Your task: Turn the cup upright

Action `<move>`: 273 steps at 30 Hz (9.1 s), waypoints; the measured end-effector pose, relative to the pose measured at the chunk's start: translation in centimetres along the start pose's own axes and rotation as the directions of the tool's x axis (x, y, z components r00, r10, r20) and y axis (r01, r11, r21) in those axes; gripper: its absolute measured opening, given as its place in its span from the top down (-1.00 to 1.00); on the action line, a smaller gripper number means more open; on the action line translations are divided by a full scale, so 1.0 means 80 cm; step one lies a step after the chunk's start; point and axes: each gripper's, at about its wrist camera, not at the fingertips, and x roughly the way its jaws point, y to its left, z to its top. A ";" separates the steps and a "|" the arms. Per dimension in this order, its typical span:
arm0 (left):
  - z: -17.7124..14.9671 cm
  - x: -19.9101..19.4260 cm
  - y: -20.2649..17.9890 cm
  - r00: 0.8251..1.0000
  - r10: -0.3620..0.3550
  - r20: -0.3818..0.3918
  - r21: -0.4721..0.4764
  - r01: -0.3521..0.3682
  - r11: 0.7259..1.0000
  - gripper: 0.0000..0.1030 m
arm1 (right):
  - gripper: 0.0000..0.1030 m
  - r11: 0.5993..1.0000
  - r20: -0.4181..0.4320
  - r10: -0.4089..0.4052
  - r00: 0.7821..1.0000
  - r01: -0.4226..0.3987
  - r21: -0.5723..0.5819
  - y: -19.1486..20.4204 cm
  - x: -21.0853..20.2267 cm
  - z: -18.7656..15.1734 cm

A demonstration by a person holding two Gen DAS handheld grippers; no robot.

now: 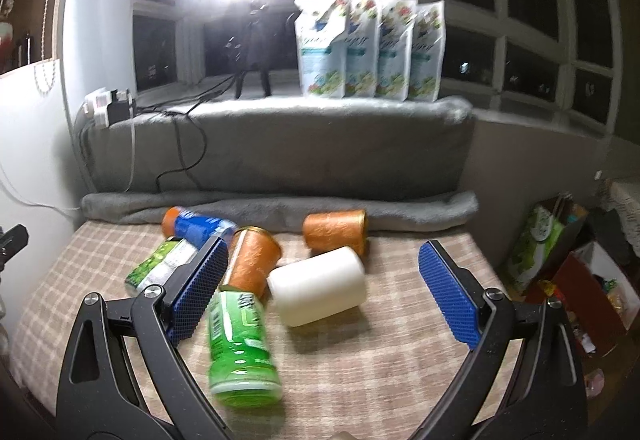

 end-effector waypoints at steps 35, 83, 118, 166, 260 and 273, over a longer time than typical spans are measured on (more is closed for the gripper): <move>-0.042 0.035 0.058 0.970 -0.123 -0.211 -0.127 0.098 0.987 -0.99 | -0.90 0.867 -0.652 0.488 0.580 -0.410 0.284 0.165 0.217 -0.005; -0.041 0.006 0.108 0.985 -0.029 -0.171 -0.155 0.002 0.988 -0.99 | -0.59 0.797 -0.732 0.543 0.412 -0.529 0.293 0.210 0.178 -0.025; -0.042 0.048 0.103 0.847 -0.349 -0.402 -0.311 0.232 0.922 -0.97 | -0.75 0.764 -0.660 0.578 0.480 -0.603 0.230 0.181 0.124 -0.038; -0.055 0.133 0.003 0.666 -0.424 -0.614 -0.268 0.330 0.905 -0.52 | -0.75 0.913 -0.396 0.372 0.840 -0.254 0.321 -0.066 0.044 -0.068; -0.077 0.044 -0.061 0.873 -0.299 -0.384 0.090 0.358 0.929 -0.57 | -0.75 0.966 -0.280 0.245 0.928 -0.211 0.146 -0.037 0.003 -0.052; -0.060 0.001 -0.042 0.931 -0.258 -0.258 0.087 0.288 0.954 -0.57 | -0.75 0.979 -0.209 0.197 0.958 -0.182 0.091 -0.025 -0.012 -0.048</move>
